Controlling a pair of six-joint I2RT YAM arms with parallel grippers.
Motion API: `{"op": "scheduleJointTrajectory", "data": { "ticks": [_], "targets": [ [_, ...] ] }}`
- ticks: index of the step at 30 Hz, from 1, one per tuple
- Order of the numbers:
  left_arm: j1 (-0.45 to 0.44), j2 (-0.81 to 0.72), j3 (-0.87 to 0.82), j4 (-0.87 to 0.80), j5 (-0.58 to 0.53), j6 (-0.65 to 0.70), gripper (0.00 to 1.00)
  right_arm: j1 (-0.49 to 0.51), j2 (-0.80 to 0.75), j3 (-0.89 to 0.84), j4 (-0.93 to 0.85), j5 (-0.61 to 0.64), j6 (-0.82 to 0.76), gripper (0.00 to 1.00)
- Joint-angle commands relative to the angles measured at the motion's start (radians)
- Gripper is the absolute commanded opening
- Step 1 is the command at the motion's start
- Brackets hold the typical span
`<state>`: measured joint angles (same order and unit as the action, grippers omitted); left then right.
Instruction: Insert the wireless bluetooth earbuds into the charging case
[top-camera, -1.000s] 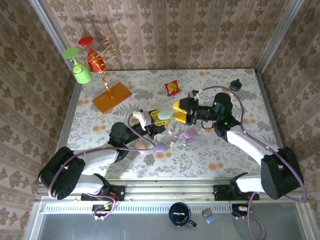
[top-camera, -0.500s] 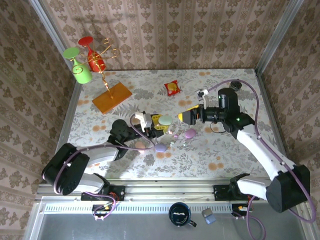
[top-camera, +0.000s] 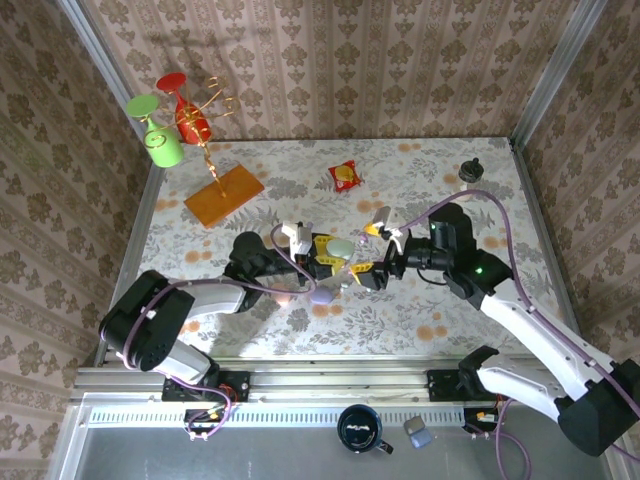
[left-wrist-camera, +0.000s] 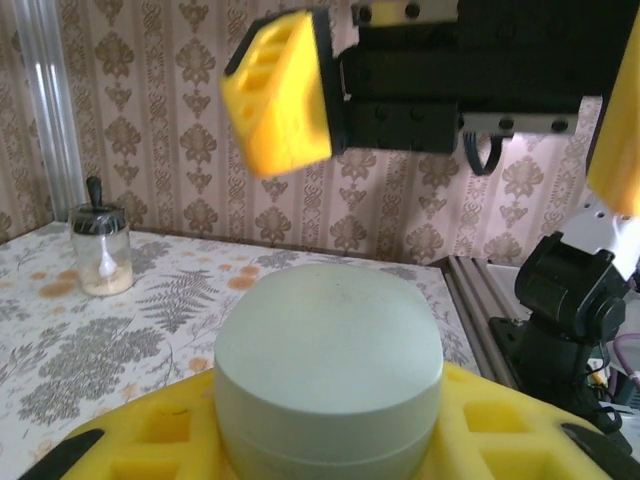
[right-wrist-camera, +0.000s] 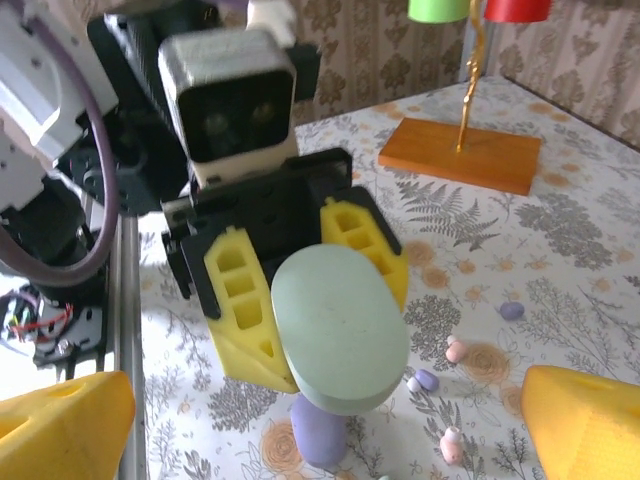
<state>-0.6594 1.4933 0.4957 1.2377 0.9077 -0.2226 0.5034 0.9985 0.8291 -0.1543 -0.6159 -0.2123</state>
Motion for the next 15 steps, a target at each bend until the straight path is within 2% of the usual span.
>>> {"op": "scheduleJointTrajectory", "data": {
  "ticks": [1, 6, 12, 15],
  "targets": [
    [0.0, -0.008, 0.003, 0.051, 0.039, -0.003, 0.36, 0.019, 0.047, 0.012, 0.027, 0.064, -0.078, 1.0],
    [-0.003, -0.031, 0.001, 0.051, 0.046, -0.02, 0.36, 0.03, 0.089, 0.038, 0.045, 0.101, -0.056, 1.0],
    [-0.006, -0.027, -0.008, 0.051, 0.045, 0.008, 0.36, 0.025, 0.081, 0.032, 0.143, 0.218, 0.068, 0.99],
    [-0.002, -0.02, -0.005, 0.051, 0.048, 0.015, 0.36, 0.018, 0.089, 0.046, 0.141, 0.223, 0.096, 0.98]
  ]
}}
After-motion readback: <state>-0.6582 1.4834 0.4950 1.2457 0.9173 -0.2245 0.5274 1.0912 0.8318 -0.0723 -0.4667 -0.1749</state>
